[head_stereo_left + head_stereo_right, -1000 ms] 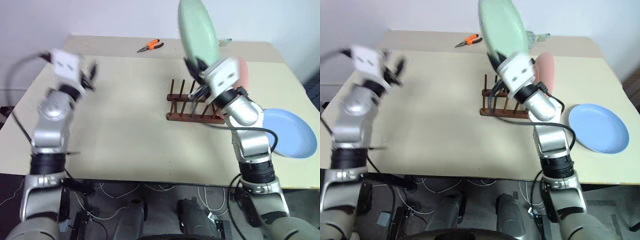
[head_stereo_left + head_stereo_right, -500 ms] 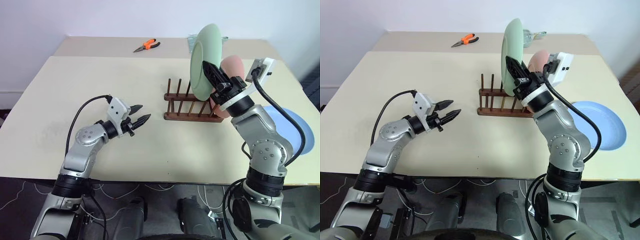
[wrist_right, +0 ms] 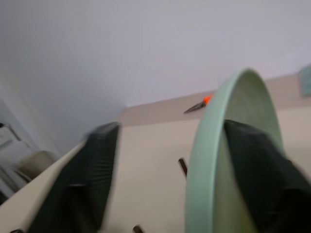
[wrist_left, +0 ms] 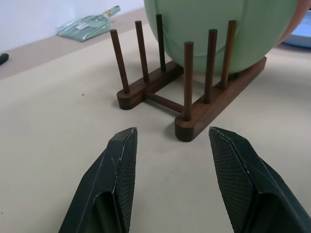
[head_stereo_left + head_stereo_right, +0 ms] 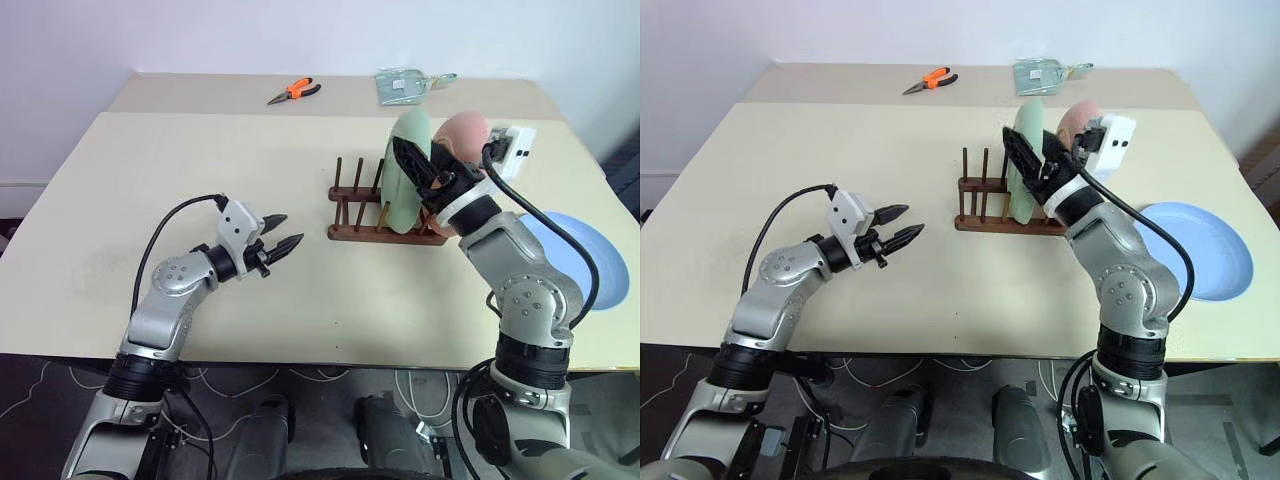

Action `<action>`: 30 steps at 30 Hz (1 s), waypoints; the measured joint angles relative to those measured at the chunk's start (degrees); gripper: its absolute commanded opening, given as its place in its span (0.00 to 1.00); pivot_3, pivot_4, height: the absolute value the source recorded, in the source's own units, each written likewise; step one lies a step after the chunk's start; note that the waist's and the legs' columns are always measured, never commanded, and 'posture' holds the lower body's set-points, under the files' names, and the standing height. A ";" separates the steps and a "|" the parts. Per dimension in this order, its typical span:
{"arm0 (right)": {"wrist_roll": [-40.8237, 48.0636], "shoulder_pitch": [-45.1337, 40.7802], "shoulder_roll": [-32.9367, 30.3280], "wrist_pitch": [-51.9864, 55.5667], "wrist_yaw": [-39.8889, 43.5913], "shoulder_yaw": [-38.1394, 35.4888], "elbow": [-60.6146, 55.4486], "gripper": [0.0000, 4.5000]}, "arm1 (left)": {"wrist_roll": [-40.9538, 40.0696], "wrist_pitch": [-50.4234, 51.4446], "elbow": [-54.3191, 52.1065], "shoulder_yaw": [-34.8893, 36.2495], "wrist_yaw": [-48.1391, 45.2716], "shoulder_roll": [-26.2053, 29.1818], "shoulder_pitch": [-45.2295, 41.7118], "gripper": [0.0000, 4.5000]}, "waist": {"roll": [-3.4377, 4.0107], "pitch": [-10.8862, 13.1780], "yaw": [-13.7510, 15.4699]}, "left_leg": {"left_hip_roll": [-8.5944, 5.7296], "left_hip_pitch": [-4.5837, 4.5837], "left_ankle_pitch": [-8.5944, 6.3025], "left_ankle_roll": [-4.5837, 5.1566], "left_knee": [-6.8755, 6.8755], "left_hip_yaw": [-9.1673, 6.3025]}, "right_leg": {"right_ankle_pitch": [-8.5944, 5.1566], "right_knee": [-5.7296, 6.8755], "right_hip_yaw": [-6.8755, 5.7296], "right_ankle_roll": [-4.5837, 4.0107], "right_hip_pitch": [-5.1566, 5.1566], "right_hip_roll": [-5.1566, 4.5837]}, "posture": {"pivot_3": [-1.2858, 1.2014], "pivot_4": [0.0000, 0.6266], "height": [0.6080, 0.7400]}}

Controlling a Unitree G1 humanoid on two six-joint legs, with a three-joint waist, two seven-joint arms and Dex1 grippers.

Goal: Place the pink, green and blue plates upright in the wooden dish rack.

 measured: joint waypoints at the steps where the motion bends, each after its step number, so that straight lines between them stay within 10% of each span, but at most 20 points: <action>1: -1.66 -0.62 -0.99 -1.38 0.60 0.59 0.02 0.78 | 0.08 0.00 0.00 -0.02 -0.02 -0.01 0.10 0.53 | 0.00 0.00 0.02 | 0.00 0.00 0.00 0.00 0.00 0.00 | 0.00 -0.01 0.00 0.00 0.00 0.00 | 0.52 0.24 1.00; 10: -15.31 -6.57 -13.13 -11.60 5.17 1.74 3.31 0.78 | 1.37 -0.29 0.40 -0.08 -0.07 -0.30 -0.07 0.53 | -0.01 0.00 0.33 | -0.01 -0.01 0.00 0.00 0.04 0.01 | -0.01 -0.06 -0.01 0.00 0.06 -0.02 | 0.52 0.24 1.00; 14: -19.57 -6.01 -19.74 -12.55 0.27 -8.86 12.68 0.99 | 2.69 -0.86 2.68 -0.20 -0.01 -0.60 -0.56 0.53 | -0.04 -0.01 0.87 | -0.06 -0.01 -0.03 0.05 0.03 0.01 | -0.02 -0.18 -0.04 0.00 0.16 -0.07 | 0.52 0.24 1.00; 25: -21.71 31.06 -25.91 -4.47 12.21 -6.87 3.75 0.99 | 4.65 -3.31 5.71 -3.89 -4.23 -3.07 -3.51 0.53 | 0.33 -0.04 -0.37 | 0.02 0.09 -0.08 0.14 0.29 0.29 | -0.16 -0.05 0.15 -0.12 0.23 -0.04 | 0.52 0.24 1.00; 30: -28.00 32.15 -24.92 -0.80 7.00 -3.20 7.72 0.58 | 4.78 -4.22 7.18 -4.04 -5.26 -3.19 -4.01 0.53 | 0.32 -0.04 0.36 | 0.00 0.06 -0.08 0.14 0.37 0.28 | -0.17 -0.10 0.15 -0.15 0.27 -0.08 | 0.52 0.24 1.00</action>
